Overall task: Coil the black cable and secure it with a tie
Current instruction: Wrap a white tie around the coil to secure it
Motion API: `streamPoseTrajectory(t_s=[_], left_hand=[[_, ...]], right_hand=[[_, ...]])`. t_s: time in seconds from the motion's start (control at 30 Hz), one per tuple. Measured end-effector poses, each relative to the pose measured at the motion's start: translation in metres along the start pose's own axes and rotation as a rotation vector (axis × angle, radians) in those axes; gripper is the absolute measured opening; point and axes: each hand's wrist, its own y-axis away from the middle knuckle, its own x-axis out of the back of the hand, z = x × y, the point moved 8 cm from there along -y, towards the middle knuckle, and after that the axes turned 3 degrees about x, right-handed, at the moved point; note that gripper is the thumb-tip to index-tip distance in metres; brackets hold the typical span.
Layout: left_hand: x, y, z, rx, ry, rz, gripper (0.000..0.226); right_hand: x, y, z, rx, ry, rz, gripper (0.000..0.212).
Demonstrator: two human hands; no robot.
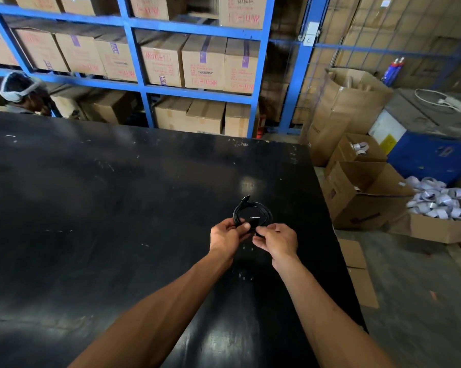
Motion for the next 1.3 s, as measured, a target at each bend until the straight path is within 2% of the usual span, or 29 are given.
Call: streamPoseTrajectory(t_s=[0.13, 0.23, 0.33, 0.43, 0.6, 0.7, 0.8, 0.9, 0.97, 1.07, 1.2, 1.3], left_hand=[[-0.004, 0.002, -0.001, 0.001, 0.088, -0.047, 0.014], [-0.004, 0.001, 0.004, -0.03, 0.031, -0.06, 0.015], [-0.001, -0.002, 0.013, -0.1, -0.186, -0.06, 0.015], [-0.002, -0.006, 0.014, -0.128, -0.247, -0.112, 0.014], [-0.005, -0.008, 0.011, -0.12, -0.267, -0.139, 0.013], [-0.001, -0.009, 0.003, -0.016, -0.121, -0.105, 0.012], [0.001, -0.011, -0.01, 0.122, 0.052, -0.03, 0.012], [0.008, -0.014, -0.015, 0.195, 0.088, 0.067, 0.016], [0.015, -0.019, -0.013, 0.171, -0.037, 0.099, 0.025], [0.025, -0.028, 0.003, 0.038, -0.369, 0.108, 0.031], [0.029, -0.029, 0.007, 0.027, -0.4, 0.041, 0.028], [0.031, -0.025, -0.001, 0.035, -0.437, 0.015, 0.026]], right_hand=[[-0.001, -0.003, -0.007, -0.026, -0.08, 0.021, 0.018], [-0.002, -0.007, -0.009, -0.068, -0.007, 0.015, 0.008], [-0.004, -0.014, -0.012, -0.135, 0.008, -0.053, 0.023], [-0.005, -0.016, -0.016, -0.172, 0.088, -0.153, 0.035], [-0.001, -0.019, -0.016, -0.202, 0.125, -0.201, 0.01], [0.001, -0.016, -0.017, -0.258, 0.191, -0.246, 0.01], [0.003, -0.017, -0.018, -0.208, 0.221, -0.201, 0.014], [0.0, -0.017, -0.012, -0.077, 0.282, -0.183, 0.028], [0.0, -0.016, -0.009, 0.041, 0.463, -0.179, 0.03], [0.002, -0.012, -0.01, 0.153, 0.682, -0.202, 0.025], [0.005, -0.014, -0.008, 0.16, 0.623, -0.241, 0.024], [0.012, -0.023, 0.0, 0.121, 0.618, -0.199, 0.026]])
